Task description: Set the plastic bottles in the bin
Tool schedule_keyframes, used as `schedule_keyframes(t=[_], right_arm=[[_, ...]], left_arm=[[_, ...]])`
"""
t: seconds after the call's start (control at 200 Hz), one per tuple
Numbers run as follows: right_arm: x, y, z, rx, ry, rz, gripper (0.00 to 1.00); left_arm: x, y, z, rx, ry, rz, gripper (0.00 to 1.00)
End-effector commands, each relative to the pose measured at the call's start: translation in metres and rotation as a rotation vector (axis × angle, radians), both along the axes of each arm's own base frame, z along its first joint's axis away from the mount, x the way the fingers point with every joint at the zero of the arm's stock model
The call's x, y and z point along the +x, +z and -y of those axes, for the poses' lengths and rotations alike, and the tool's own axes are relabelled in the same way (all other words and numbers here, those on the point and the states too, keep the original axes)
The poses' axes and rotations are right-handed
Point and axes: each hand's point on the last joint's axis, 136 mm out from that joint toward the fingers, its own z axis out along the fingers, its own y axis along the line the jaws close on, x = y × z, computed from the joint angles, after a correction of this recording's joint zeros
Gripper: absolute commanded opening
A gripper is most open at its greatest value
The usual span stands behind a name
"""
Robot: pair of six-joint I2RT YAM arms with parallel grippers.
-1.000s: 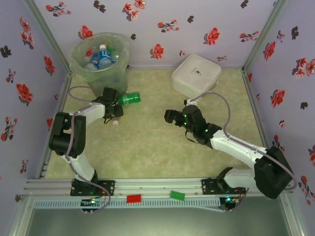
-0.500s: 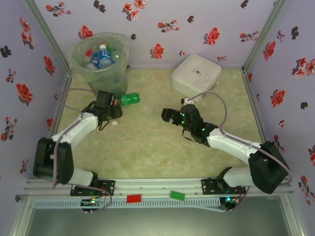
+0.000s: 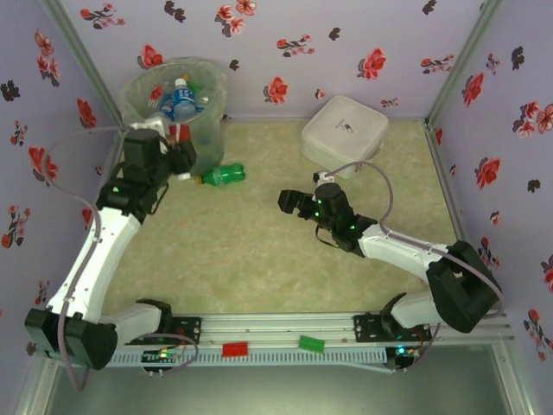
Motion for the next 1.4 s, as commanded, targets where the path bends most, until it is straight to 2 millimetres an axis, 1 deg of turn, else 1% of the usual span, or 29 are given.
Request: schedule_keyframes(t=[0.0, 0.11, 0.135, 0.165, 0.185, 0.22, 0.36, 0.41, 0.415, 0.42, 0.445, 0.47, 0.505, 0.56, 0.66, 0.735, 0.81, 0.845, 0.875, 0.92, 0.935, 0.945, 1.05, 1.18, 1.285, 1.355, 1.365, 1.385, 1.395], right_arm=[[-0.001, 0.013, 0.005, 0.048, -0.018, 0.035, 1.0], [-0.003, 0.015, 0.009, 0.05, -0.024, 0.042, 1.0], [-0.004, 0.017, 0.01, 0.052, -0.027, 0.045, 0.99], [-0.004, 0.018, 0.011, 0.053, -0.03, 0.049, 1.0], [-0.004, 0.019, 0.012, 0.053, -0.032, 0.05, 1.0], [-0.005, 0.019, 0.013, 0.053, -0.034, 0.052, 1.0], [-0.008, 0.025, 0.017, 0.055, -0.044, 0.066, 1.0], [-0.008, 0.027, 0.019, 0.054, -0.046, 0.07, 1.0], [-0.009, 0.026, 0.019, 0.053, -0.046, 0.07, 1.0], [-0.009, 0.027, 0.02, 0.054, -0.047, 0.071, 1.0], [-0.009, 0.028, 0.02, 0.052, -0.048, 0.073, 1.0], [-0.01, 0.029, 0.021, 0.052, -0.049, 0.075, 1.0], [-0.011, 0.029, 0.023, 0.05, -0.052, 0.075, 1.0], [-0.012, 0.031, 0.025, 0.05, -0.058, 0.082, 1.0], [-0.014, 0.033, 0.03, 0.048, -0.071, 0.092, 1.0], [-0.014, 0.034, 0.033, 0.042, -0.08, 0.097, 1.0], [-0.015, 0.035, 0.034, 0.04, -0.081, 0.099, 1.0], [-0.015, 0.035, 0.034, 0.039, -0.08, 0.099, 0.99], [-0.015, 0.035, 0.034, 0.039, -0.081, 0.099, 1.0], [-0.015, 0.036, 0.033, 0.04, -0.079, 0.099, 1.0], [-0.014, 0.036, 0.033, 0.041, -0.077, 0.1, 1.0], [-0.014, 0.035, 0.033, 0.041, -0.077, 0.097, 1.0], [-0.014, 0.035, 0.032, 0.041, -0.075, 0.093, 1.0], [-0.014, 0.033, 0.032, 0.039, -0.076, 0.088, 1.0], [-0.013, 0.032, 0.032, 0.03, -0.08, 0.088, 1.0], [-0.011, 0.031, 0.031, 0.025, -0.081, 0.087, 1.0], [-0.011, 0.03, 0.031, 0.023, -0.079, 0.085, 1.0], [-0.011, 0.03, 0.03, 0.021, -0.077, 0.084, 0.99], [-0.011, 0.03, 0.03, 0.02, -0.077, 0.083, 1.0]], left_arm=[[0.025, 0.027, -0.027, 0.068, 0.049, 0.04, 0.54], [0.055, 0.051, -0.049, 0.091, 0.091, 0.064, 0.53], [0.064, 0.049, -0.052, 0.095, 0.095, 0.053, 0.53], [0.071, 0.054, -0.058, 0.099, 0.107, 0.056, 0.53], [0.078, 0.052, -0.06, 0.099, 0.112, 0.047, 0.53], [0.088, 0.056, -0.066, 0.095, 0.12, 0.047, 0.53], [0.126, 0.062, -0.077, 0.083, 0.131, 0.031, 0.52], [0.139, 0.059, -0.08, 0.08, 0.135, 0.01, 0.52], [0.141, 0.056, -0.08, 0.081, 0.134, 0.002, 0.52], [0.141, 0.059, -0.08, 0.08, 0.134, 0.008, 0.52], [0.147, 0.057, -0.081, 0.082, 0.135, -0.006, 0.52], [0.154, 0.05, -0.082, 0.086, 0.134, -0.033, 0.52], [0.162, 0.049, -0.081, 0.087, 0.13, -0.048, 0.52], [0.17, 0.04, -0.079, 0.089, 0.115, -0.087, 0.52], [0.18, 0.027, -0.079, 0.094, 0.108, -0.132, 0.54], [0.184, 0.023, -0.078, 0.088, 0.104, -0.139, 0.56], [0.185, 0.021, -0.078, 0.08, 0.108, -0.14, 0.61], [0.185, 0.021, -0.077, 0.077, 0.108, -0.137, 0.65], [0.185, 0.021, -0.077, 0.073, 0.107, -0.137, 0.72], [0.186, 0.021, -0.077, 0.068, 0.11, -0.136, 0.9], [0.186, 0.021, -0.077, 0.066, 0.111, -0.135, 0.97], [0.186, 0.021, -0.077, 0.066, 0.111, -0.136, 0.99], [0.182, 0.029, -0.077, 0.06, 0.115, -0.123, 1.0], [0.168, 0.05, -0.075, 0.058, 0.107, -0.077, 1.0], [0.148, 0.07, -0.066, 0.051, 0.074, -0.018, 1.0], [0.134, 0.077, -0.054, 0.041, 0.043, 0.022, 1.0], [0.13, 0.082, -0.053, 0.039, 0.038, 0.036, 1.0], [0.127, 0.079, -0.049, 0.037, 0.03, 0.04, 1.0], [0.123, 0.083, -0.048, 0.036, 0.025, 0.052, 1.0]])
